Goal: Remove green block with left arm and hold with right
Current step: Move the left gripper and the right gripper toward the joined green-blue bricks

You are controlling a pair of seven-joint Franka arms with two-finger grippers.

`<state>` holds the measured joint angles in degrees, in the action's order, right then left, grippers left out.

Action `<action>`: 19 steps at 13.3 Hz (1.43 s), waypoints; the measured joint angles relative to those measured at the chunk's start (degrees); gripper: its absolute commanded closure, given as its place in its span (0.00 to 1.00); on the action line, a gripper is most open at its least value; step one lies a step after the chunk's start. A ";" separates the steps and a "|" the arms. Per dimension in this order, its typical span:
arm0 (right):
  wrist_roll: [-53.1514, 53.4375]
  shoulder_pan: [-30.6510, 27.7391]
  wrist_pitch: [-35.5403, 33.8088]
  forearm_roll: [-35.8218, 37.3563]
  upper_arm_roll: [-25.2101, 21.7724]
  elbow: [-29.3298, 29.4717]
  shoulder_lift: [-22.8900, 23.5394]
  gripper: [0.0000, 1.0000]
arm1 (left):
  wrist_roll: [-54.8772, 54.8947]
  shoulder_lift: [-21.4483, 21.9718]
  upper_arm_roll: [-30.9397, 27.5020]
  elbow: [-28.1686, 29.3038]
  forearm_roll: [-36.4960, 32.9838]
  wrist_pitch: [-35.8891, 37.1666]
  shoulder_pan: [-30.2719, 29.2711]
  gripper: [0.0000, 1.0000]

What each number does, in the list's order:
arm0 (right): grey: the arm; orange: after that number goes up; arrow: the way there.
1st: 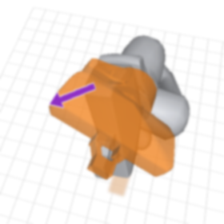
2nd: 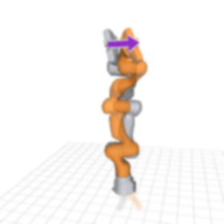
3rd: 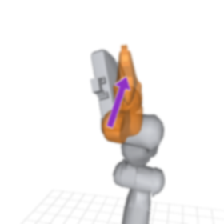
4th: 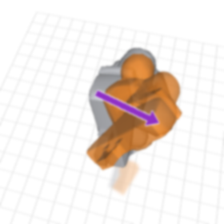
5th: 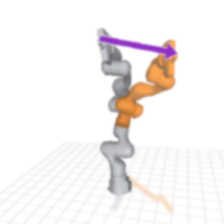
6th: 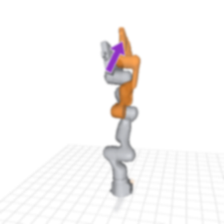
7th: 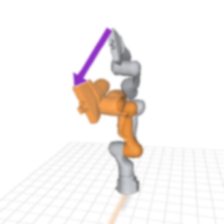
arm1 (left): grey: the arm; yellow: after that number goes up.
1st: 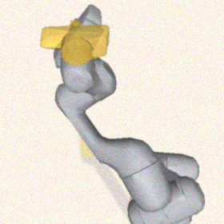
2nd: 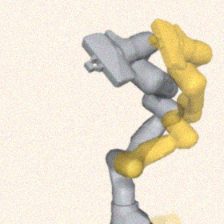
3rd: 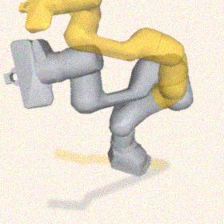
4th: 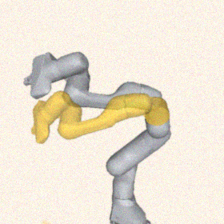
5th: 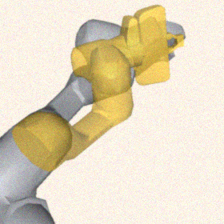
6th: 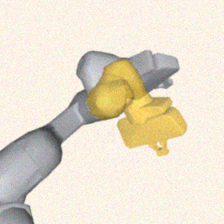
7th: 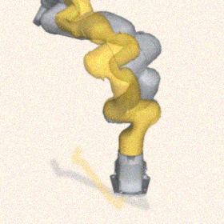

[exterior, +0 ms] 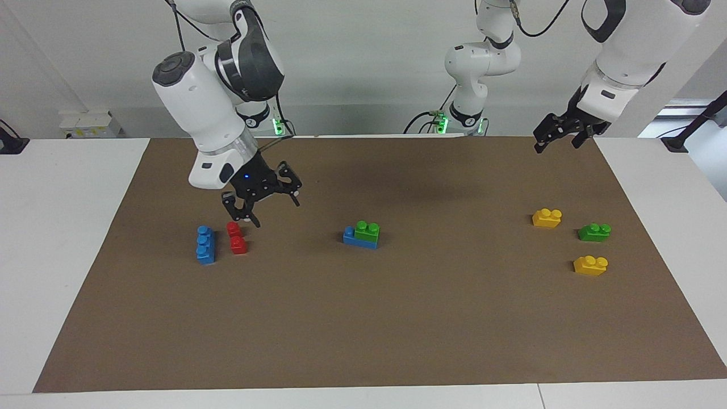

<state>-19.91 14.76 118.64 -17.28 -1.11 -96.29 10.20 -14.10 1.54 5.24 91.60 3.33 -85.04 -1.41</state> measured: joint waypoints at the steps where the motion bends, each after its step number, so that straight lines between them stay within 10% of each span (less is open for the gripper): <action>1: -2.47 0.79 2.34 -0.38 0.02 -1.40 -0.06 0.00 | -4.76 0.02 0.12 0.06 0.53 -0.05 0.78 0.00; 7: -29.83 1.68 14.23 -16.53 0.05 -15.16 -4.43 0.00 | -31.25 0.65 0.54 1.51 0.71 -2.50 9.28 0.00; 19: -102.61 3.52 19.66 -74.67 0.11 -36.32 -5.07 0.00 | -80.61 3.00 0.70 14.73 0.72 -22.49 23.40 0.00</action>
<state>-122.53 18.27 138.29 -91.96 -1.00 -132.61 5.13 -94.71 4.55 5.94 106.33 4.06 -107.53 21.98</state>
